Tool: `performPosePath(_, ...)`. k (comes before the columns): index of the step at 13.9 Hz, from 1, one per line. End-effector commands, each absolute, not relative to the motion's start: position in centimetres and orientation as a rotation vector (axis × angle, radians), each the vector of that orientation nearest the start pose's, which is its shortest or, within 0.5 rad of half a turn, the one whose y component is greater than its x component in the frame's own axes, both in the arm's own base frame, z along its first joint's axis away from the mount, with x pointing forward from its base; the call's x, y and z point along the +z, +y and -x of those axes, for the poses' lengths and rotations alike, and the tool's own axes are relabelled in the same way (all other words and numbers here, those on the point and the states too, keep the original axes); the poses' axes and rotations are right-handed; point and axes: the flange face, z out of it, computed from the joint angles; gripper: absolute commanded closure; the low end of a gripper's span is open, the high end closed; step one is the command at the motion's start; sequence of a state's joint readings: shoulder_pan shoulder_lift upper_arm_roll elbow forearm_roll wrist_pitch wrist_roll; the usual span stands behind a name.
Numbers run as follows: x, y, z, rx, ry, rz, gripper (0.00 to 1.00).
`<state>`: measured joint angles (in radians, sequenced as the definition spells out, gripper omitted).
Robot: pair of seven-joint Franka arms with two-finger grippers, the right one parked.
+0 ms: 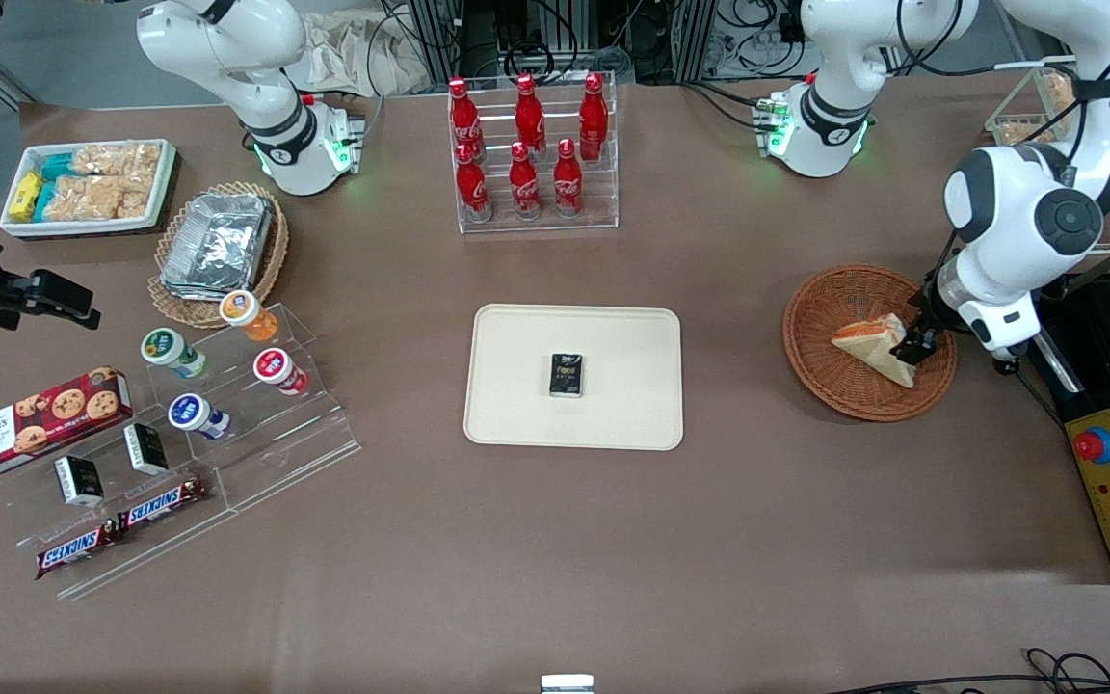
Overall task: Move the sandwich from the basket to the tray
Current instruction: 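Lower the open left gripper and close it on the wrapped sandwich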
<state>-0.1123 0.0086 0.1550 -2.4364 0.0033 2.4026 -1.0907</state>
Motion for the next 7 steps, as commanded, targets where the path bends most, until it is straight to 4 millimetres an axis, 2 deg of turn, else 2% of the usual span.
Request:
performPosePath(1,27.2,1.4,-46.8,0.007,-1.724,2.625,0.00)
performPosePath(5,25.1,1.4,-46.3,-0.004,-1.725,2.622,0.00)
performPosePath(6,24.6,1.5,-46.4,-0.002,-1.725,2.618,0.14)
performPosePath(7,24.4,1.5,-46.4,-0.001,-1.722,2.618,0.49)
